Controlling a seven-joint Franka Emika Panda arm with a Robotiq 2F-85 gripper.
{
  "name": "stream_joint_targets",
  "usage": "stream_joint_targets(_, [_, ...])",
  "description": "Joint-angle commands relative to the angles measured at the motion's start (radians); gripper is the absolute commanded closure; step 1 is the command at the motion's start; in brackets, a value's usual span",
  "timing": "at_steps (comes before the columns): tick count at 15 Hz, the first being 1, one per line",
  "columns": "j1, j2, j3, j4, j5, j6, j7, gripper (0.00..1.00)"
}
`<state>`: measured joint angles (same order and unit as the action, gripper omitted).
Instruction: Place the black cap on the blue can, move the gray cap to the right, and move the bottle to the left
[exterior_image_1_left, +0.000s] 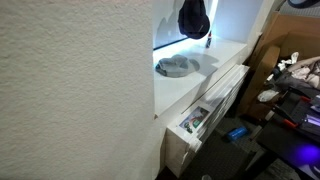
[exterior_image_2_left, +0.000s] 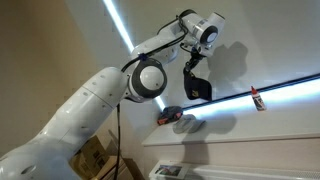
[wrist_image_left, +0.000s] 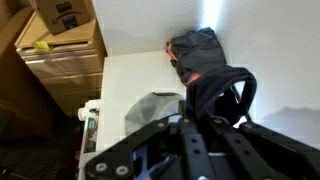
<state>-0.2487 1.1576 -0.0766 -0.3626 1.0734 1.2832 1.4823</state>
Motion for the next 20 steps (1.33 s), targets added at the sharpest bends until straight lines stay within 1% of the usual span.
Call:
stream_joint_targets(1, [-0.083,0.044,-0.005,-0.001,0.035,0.131,0.010,0.66])
stream_joint_targets(2, [-0.063,0.024,-0.001,-0.002,0.013,0.067,0.000,0.90])
stream_joint_targets(4, [-0.097,0.045,-0.001,-0.002,0.019,0.101,0.000,0.77])
stream_joint_targets(5, [-0.101,0.050,-0.001,-0.002,0.021,0.105,0.000,0.68])
stream_joint_targets(6, [-0.098,0.051,-0.001,-0.002,0.022,0.107,0.000,0.66])
stream_joint_targets(9, [-0.084,0.051,-0.001,0.002,0.022,0.113,0.003,0.66])
stream_joint_targets(12, [-0.083,0.051,-0.001,0.002,0.022,0.115,0.003,0.66])
stream_joint_targets(13, [-0.096,0.038,0.025,-0.021,0.036,0.019,-0.016,0.41])
stream_joint_targets(14, [-0.079,0.034,0.016,-0.033,0.014,-0.040,-0.004,0.40])
stream_joint_targets(15, [-0.064,0.038,0.013,-0.032,0.004,-0.082,0.004,0.35])
stream_joint_targets(18, [-0.012,0.055,-0.007,-0.030,-0.036,-0.205,0.024,0.13])
stream_joint_targets(19, [0.065,0.057,-0.004,-0.040,-0.047,-0.186,0.057,0.05])
stream_joint_targets(20, [0.081,0.046,0.063,-0.062,-0.134,-0.189,0.070,0.01])
